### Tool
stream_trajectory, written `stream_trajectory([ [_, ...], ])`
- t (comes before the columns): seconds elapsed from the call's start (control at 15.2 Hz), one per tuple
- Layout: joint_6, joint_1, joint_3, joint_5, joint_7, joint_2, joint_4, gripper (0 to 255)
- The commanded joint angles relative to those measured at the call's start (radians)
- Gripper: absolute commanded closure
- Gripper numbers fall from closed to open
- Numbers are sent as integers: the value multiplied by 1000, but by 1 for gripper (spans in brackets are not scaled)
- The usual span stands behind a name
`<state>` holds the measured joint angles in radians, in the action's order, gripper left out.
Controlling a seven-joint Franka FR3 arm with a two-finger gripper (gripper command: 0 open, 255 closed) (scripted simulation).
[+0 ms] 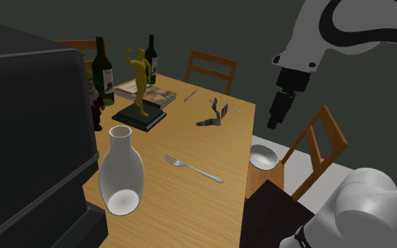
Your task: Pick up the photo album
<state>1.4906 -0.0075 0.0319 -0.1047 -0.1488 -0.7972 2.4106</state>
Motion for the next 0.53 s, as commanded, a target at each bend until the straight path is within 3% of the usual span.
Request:
stream_trajectory([
  [0.0, 0, 0, 0, 0, 0, 0, 0, 0],
  [0.46, 216, -48, -52, 50, 108, 225, -41, 0],
])
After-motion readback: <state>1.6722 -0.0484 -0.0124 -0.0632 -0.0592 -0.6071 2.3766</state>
